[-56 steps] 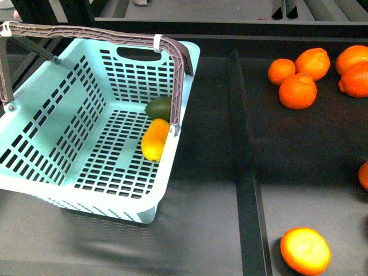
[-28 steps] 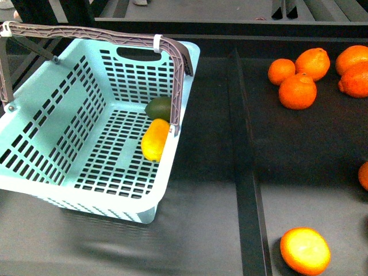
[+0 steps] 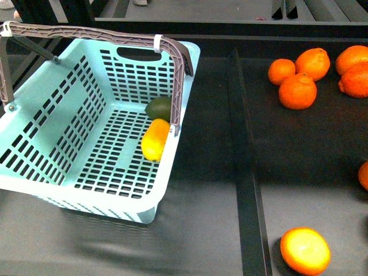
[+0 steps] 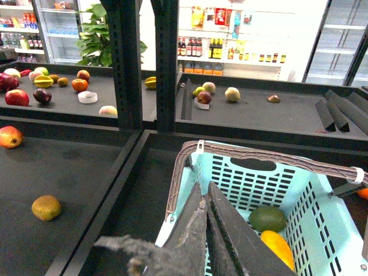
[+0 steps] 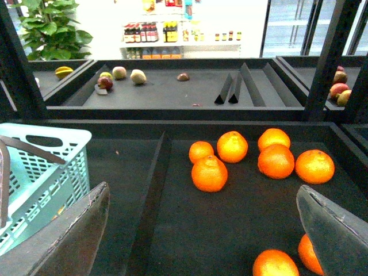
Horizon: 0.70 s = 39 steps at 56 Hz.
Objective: Pick mango and avocado into basket
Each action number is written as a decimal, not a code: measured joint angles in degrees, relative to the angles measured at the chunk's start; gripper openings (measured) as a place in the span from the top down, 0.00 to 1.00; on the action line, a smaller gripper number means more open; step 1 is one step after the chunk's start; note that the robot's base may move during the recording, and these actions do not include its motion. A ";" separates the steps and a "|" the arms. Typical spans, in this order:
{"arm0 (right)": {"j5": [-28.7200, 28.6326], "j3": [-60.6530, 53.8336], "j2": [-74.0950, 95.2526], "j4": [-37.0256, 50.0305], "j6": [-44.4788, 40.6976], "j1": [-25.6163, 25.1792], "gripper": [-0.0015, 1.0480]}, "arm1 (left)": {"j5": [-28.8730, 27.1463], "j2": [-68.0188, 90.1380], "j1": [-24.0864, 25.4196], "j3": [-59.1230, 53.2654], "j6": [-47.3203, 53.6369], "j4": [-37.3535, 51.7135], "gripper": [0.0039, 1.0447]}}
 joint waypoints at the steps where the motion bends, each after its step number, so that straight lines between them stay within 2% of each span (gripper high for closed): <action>1: 0.00 0.00 0.00 0.00 0.00 0.00 0.08 | 0.00 -0.50 0.00 0.00 0.00 -0.50 0.98; 29: -0.02 0.00 0.00 0.00 0.02 0.00 0.08 | 0.00 -12.13 0.00 0.00 0.00 -12.02 0.98; 34: 0.00 0.00 0.00 0.00 0.00 0.00 0.08 | 0.00 -19.34 0.00 0.00 0.02 -20.96 0.98; 39: -0.02 0.00 0.00 0.00 0.00 0.00 0.08 | 0.00 -21.70 0.00 0.00 0.02 -21.97 0.98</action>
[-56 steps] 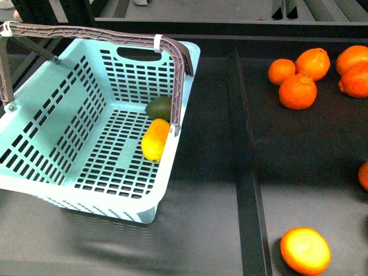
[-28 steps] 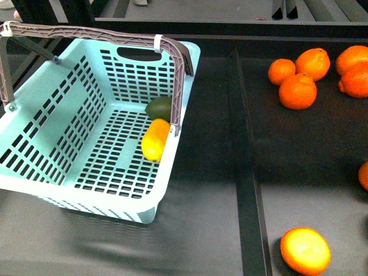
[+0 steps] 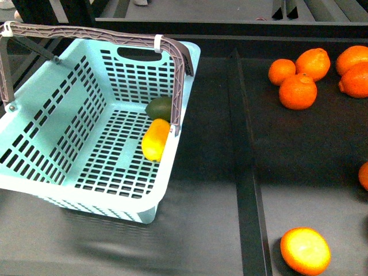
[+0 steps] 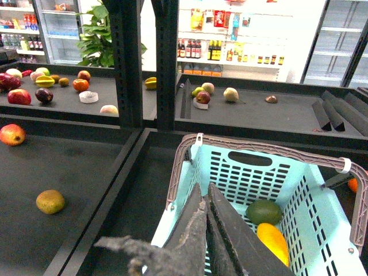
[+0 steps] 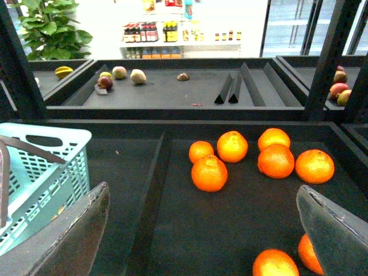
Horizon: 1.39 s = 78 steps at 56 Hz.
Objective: Pick mango and avocado into basket
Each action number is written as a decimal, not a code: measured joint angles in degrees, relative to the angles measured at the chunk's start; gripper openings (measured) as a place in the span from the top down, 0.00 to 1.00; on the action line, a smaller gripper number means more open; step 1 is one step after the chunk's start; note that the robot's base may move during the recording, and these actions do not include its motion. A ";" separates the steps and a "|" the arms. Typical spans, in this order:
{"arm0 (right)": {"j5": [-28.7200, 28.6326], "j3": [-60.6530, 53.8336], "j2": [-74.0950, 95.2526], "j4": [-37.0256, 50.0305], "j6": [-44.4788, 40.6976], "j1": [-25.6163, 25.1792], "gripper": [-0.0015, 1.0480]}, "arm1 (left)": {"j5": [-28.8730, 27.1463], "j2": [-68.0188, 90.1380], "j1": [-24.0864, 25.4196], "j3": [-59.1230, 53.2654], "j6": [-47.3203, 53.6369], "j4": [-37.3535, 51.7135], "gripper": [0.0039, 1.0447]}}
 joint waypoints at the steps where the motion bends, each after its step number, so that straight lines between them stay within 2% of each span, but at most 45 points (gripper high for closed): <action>1: 0.00 0.00 0.00 0.00 0.00 0.00 0.08 | -0.02 -0.07 0.00 0.00 0.00 -0.04 0.98; 34: 0.00 0.00 0.00 0.00 0.00 0.00 0.08 | -0.02 -0.26 0.00 0.00 0.00 -0.20 0.98; 63: 0.00 0.00 0.00 0.00 0.00 0.00 0.08 | -0.02 -0.26 0.00 0.00 0.00 -0.20 0.07; 78: 0.00 0.00 0.00 0.00 0.00 0.00 0.08 | -0.02 -0.26 0.00 0.00 0.09 -0.20 0.08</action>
